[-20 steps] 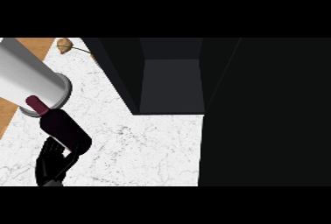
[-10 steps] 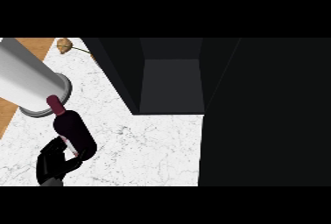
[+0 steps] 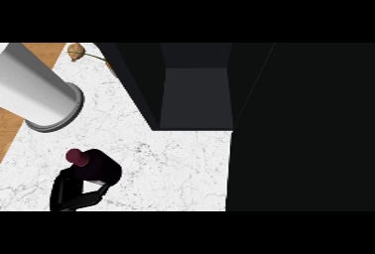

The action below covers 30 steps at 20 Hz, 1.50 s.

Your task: Pick up the wine, place it into the cabinet and close the cabinet

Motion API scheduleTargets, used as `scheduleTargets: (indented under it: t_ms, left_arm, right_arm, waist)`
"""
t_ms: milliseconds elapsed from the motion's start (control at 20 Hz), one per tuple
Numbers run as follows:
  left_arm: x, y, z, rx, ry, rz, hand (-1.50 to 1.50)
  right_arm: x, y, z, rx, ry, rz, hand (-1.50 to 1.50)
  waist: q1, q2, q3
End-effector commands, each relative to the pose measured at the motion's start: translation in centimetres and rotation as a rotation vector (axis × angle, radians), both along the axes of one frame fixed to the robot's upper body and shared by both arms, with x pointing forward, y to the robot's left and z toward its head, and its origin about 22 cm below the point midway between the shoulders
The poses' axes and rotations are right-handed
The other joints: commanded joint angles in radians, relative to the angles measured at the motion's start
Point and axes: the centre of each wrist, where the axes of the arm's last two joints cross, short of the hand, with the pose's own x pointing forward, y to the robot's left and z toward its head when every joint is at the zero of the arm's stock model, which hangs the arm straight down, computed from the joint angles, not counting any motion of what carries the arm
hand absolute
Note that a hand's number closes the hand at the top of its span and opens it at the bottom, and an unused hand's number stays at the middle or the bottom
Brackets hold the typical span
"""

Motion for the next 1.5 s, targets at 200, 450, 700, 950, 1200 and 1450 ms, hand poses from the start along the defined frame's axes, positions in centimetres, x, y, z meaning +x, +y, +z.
scheduleTargets:
  t_ms: [200,450,700,950,1200,1450]
  left_arm:
    - [-3.7,-4.3,-1.8,-0.154,-0.066,-0.234,1.50]
    - [-1.1,-6.4,1.5,-0.152,-0.137,-0.248,1.50]
    - [-3.1,-8.4,5.4,-0.159,-0.153,-0.301,1.50]
    - [-2.9,-10.1,10.9,-0.172,-0.180,-0.309,1.50]
    - [-1.3,-11.6,14.6,-0.162,-0.193,-0.297,1.50]
    - [2.3,-14.7,19.6,-0.154,-0.244,-0.275,1.50]
  right_arm:
    - [0.4,-0.5,-0.7,-0.006,0.020,0.003,-1.50]
    - [0.4,-0.6,-0.7,0.021,0.001,-0.025,-1.50]
    - [0.3,-1.3,-1.1,0.007,0.023,-0.020,-1.50]
    - [-0.8,-1.1,-0.6,0.018,0.036,-0.019,-1.50]
    - [-0.4,-2.0,0.0,0.006,0.020,0.010,-1.50]
    - [1.3,-0.8,-0.9,0.018,0.018,0.009,-1.50]
  waist:
    - [0.003,0.007,-0.016]
    - [0.006,0.005,-0.014]
    - [0.012,0.004,-0.013]
    - [0.002,0.006,-0.015]
    - [-0.005,0.009,-0.016]
    - [-0.008,0.010,-0.016]
